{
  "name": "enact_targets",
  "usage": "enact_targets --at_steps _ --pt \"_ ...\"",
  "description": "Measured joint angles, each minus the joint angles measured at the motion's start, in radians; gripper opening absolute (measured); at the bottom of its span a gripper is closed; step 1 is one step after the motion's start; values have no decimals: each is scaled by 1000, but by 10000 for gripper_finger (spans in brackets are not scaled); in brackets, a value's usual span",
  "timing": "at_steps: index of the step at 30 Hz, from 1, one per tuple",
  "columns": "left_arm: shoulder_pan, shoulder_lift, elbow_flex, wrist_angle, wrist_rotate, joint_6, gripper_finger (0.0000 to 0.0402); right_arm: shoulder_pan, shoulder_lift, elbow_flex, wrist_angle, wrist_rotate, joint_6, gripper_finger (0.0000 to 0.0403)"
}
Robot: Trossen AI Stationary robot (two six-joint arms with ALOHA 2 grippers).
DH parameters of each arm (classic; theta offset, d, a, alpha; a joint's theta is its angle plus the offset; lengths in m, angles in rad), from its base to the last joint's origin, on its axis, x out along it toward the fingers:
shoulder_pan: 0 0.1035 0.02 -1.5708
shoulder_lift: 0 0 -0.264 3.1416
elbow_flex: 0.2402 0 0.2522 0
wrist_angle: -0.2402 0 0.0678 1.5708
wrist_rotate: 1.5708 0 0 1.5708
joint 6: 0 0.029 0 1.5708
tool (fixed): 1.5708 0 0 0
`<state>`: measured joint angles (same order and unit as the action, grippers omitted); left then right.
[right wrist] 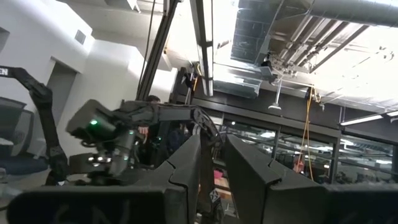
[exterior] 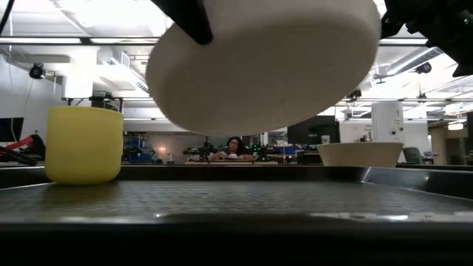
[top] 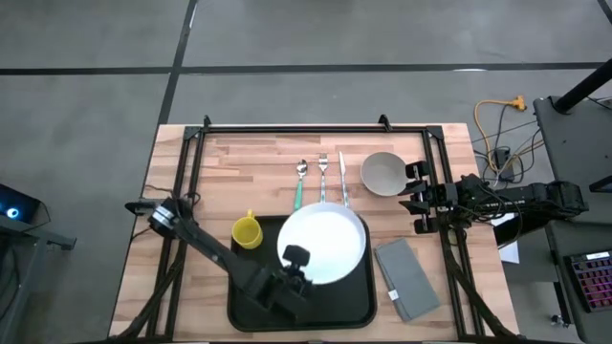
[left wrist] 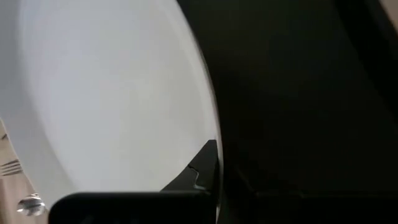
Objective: Set up tray
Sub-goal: Put the white plate on the black serving tray to the bottom right of the yellow cup
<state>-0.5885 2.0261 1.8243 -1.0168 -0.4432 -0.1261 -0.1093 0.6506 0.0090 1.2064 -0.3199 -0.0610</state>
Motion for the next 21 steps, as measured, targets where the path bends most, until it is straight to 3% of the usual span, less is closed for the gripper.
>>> enact_targets --at_steps 8,21 --pt "-72 18 -2 -3 12 -116 0 0 0 0 -1 0 0 68" --pt "-179 15 -34 4 140 -237 0 0 0 0 -2 0 1 68"
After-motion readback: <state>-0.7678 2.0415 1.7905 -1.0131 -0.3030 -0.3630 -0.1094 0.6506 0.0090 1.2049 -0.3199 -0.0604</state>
